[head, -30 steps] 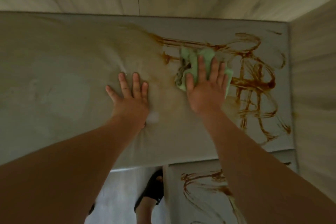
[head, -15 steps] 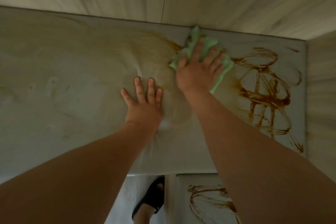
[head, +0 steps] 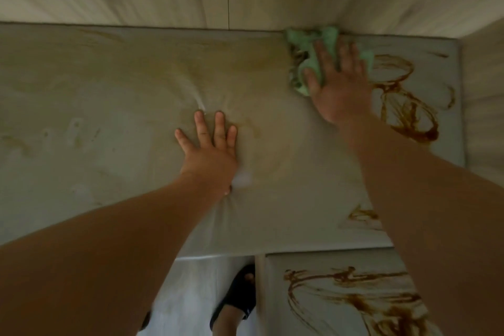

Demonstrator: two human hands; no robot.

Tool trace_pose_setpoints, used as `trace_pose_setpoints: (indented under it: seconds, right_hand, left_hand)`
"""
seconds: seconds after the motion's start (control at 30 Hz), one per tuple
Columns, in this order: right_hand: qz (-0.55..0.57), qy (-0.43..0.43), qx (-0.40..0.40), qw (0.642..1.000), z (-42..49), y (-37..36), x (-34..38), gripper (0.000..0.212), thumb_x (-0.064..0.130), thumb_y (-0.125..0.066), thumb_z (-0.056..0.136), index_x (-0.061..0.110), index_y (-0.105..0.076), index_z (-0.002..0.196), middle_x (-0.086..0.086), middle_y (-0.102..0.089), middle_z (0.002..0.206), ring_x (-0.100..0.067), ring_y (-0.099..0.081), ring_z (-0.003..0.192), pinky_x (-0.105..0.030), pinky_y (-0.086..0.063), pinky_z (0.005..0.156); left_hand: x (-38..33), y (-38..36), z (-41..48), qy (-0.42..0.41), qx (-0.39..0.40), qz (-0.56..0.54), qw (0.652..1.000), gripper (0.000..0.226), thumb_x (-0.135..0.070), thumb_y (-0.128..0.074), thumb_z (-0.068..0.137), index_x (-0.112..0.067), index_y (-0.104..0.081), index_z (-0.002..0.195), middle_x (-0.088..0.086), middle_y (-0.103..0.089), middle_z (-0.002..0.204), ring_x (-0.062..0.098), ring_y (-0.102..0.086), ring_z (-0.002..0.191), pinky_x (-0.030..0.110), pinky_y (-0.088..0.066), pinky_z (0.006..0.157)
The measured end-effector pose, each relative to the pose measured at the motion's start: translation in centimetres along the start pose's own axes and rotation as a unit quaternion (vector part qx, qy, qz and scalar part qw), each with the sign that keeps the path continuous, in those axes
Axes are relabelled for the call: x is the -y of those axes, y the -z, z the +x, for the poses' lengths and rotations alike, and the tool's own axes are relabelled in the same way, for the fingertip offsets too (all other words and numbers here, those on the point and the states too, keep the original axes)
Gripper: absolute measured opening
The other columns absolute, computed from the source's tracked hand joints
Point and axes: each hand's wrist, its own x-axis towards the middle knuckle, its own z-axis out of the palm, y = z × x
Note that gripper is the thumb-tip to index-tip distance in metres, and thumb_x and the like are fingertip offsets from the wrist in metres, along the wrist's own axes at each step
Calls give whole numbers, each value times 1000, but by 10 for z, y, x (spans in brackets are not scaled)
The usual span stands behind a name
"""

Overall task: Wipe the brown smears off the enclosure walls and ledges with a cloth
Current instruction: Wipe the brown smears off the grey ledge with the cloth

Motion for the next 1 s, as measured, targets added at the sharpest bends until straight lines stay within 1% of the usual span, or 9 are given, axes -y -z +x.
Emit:
trace_pose_setpoints:
  seconds: [0.2,0.37,0.47,0.53,0.6,0.67,0.73,0.83,1.0]
  right_hand:
    - [72,-120,1,990,-52,-19,-13,72,66,-13,102,37,5,165,-10,10,173,-35,13,158,-53,8,127]
    - [53,61,10,997,-157,-49,-4,70,67,-20,102,39,-6,165,-8,0,174,-34,7,159,-52,2,128]
    - [2,155,42,987,-197,-52,-58,69,71,-13,101,43,-4,164,0,0,174,-27,8,160,-52,-4,129]
    - [-17,95,58,994,-205,-50,-101,68,75,0,97,50,12,160,3,12,173,-24,16,159,-51,0,129]
    - [6,-51,66,997,-208,-48,-129,68,75,1,98,49,19,158,2,18,172,-25,20,158,-50,6,128]
    - [52,-161,58,984,-209,-51,-122,68,69,-5,101,43,18,160,-3,19,172,-31,20,157,-52,8,127]
    - [84,-188,56,977,-217,-57,-90,70,65,-8,103,38,20,161,-10,22,171,-37,23,155,-54,10,126]
    - [79,-73,33,994,-242,-75,-71,70,66,-12,104,38,12,163,-10,19,171,-37,21,156,-54,10,127]
    - [1,110,42,993,-257,-77,-154,68,70,-10,102,43,8,162,4,13,173,-23,18,158,-47,4,129]
  left_hand:
    - [-2,11,-3,8,30,-5,999,132,-49,-78,85,-9,26,157,23,37,161,61,26,145,83,-9,111]
    - [1,15,-9,11,25,-13,1000,137,-53,-81,80,-13,22,160,18,37,163,56,25,148,80,-14,114]
    - [9,19,-16,0,18,-49,999,142,-57,-85,73,-22,20,161,8,37,164,48,25,152,77,-15,115]
    - [13,23,-23,-2,3,-86,996,136,-58,-85,73,-27,11,164,0,30,168,38,21,155,77,-18,115]
    - [7,29,-31,4,-41,-123,992,119,-56,-81,77,-26,-6,165,-4,15,172,28,12,157,76,-19,115]
    - [-9,35,-36,0,-107,-144,984,96,-50,-75,83,-22,-26,160,1,-6,171,27,-1,156,71,-22,116]
    - [-37,39,-40,-21,-152,-143,978,75,-43,-68,88,-18,-39,152,8,-25,164,32,-15,151,65,-28,117]
    - [-87,44,-41,-45,-166,-143,975,61,-38,-63,89,-13,-48,143,13,-36,151,40,-28,140,54,-33,115]
    - [-141,54,-37,-109,-202,-127,965,63,-42,-63,88,-15,-46,142,11,-30,152,38,-30,136,50,-31,114]
